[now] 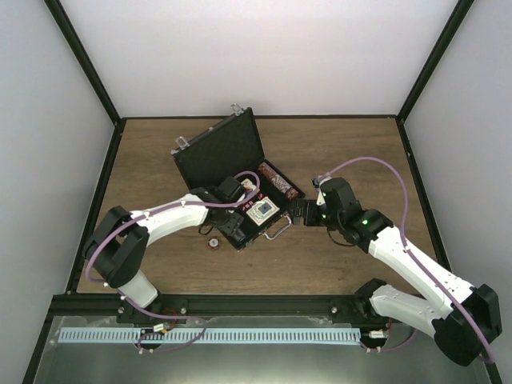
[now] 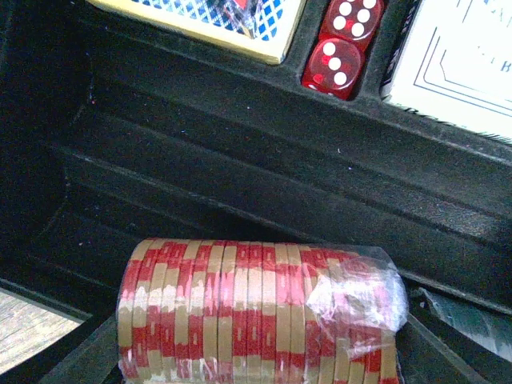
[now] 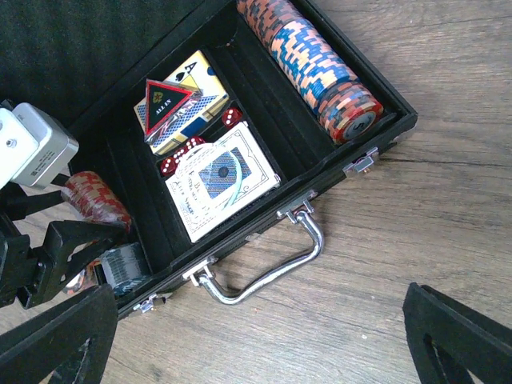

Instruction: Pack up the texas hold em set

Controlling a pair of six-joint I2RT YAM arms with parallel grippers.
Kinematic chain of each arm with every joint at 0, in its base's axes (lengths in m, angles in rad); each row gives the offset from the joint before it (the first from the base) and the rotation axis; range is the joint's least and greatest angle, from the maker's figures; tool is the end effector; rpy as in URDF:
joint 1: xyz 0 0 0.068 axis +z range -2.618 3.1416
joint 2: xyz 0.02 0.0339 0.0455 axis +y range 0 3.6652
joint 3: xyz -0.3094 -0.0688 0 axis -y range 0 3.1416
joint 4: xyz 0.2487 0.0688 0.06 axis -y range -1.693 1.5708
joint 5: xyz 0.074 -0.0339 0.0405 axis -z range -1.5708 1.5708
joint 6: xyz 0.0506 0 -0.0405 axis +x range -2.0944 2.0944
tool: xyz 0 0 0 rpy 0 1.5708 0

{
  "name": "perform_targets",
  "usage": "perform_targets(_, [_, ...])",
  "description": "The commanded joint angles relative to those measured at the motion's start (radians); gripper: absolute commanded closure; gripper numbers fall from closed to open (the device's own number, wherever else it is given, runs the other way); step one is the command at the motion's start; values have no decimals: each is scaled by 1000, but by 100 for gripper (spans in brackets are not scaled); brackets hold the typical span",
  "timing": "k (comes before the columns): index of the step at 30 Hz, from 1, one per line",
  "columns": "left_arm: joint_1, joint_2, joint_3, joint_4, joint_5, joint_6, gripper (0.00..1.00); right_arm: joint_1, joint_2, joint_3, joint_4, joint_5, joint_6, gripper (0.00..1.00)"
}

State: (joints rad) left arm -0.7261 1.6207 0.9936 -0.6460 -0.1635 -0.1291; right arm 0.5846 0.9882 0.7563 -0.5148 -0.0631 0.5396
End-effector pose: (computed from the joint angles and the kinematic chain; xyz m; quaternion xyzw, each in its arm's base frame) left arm 0.2361 -0.1986 0.2067 0.2783 0.9456 0.0122 0.1680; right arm 0.1625 0.1114 0.2885 -0.0332 0.9153 0.2378 0.3233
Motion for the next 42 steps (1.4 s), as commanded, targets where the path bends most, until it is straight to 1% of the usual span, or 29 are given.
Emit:
perform_targets(1, [4, 15, -7, -71, 0, -1, 40, -7, -20, 13, -16, 16, 9, 0])
perform_targets(3, [2, 15, -4, -82, -4, -15, 37, -7, -20, 11, -13, 16, 7, 0])
perform_targets(11, [2, 7, 15, -113, -27, -46, 19, -6, -14, 15, -12, 13, -7, 0])
perform_targets(17, [2, 0, 22, -136, -42, -50, 10, -6, -10, 13, -6, 8, -12, 0])
perform_targets(23, [2, -21, 43, -169, -93, -61, 8, -7, -1, 24, -4, 2, -12, 0])
perform_targets(29, [3, -51, 98, -168, -14, -72, 6, -6, 21, 51, -5, 1, -26, 0])
perform_targets(31, [3, -48, 116, -173, -1, -71, 6, -6, 31, 60, -5, -1, -30, 0])
perform_targets(33, [4, -37, 134, -181, 1, -70, 8, -6, 37, 67, -5, -1, -32, 0])
perform_targets(38, [3, -31, 122, -192, 55, -96, 23, -7, 38, 66, -4, 1, -24, 0])
perform_targets(42, [3, -71, 83, -169, 90, -131, 28, -6, 33, 53, 2, -3, -12, 0])
